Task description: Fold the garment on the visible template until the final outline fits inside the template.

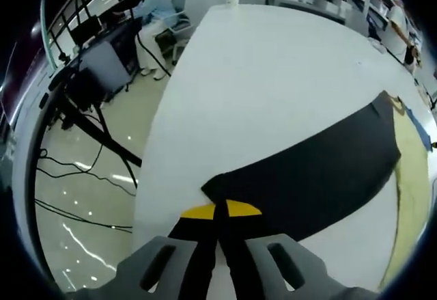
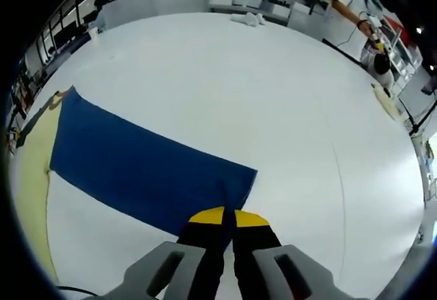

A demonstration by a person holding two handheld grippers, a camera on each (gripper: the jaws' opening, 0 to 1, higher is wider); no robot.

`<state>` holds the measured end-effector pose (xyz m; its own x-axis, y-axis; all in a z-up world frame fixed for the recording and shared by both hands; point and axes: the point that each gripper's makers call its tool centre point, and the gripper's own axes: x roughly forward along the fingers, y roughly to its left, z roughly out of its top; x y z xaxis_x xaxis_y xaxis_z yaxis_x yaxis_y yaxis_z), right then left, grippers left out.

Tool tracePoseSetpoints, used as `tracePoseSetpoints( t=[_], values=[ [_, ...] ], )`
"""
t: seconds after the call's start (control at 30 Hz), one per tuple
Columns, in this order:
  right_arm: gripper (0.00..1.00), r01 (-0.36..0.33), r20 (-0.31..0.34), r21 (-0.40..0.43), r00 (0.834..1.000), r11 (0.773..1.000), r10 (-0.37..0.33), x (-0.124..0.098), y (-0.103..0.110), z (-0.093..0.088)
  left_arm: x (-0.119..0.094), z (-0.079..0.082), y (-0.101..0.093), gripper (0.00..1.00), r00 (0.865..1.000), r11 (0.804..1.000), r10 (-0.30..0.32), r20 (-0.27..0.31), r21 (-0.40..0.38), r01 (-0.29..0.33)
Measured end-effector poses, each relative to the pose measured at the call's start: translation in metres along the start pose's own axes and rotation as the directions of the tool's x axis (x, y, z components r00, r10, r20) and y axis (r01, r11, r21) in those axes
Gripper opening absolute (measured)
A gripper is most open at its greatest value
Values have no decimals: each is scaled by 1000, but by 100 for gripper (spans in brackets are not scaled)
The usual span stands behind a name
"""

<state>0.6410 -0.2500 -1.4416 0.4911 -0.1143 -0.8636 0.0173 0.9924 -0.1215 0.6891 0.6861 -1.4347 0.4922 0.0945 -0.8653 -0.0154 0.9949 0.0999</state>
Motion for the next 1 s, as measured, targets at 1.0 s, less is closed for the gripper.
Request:
tracePoseSetpoints(
  t=[1.0],
  values=[
    [16,-59,55,96,997,994,54,-17,6,-19,-25,-24,-1,29,999,999,-38,38,-4,39]
  ],
)
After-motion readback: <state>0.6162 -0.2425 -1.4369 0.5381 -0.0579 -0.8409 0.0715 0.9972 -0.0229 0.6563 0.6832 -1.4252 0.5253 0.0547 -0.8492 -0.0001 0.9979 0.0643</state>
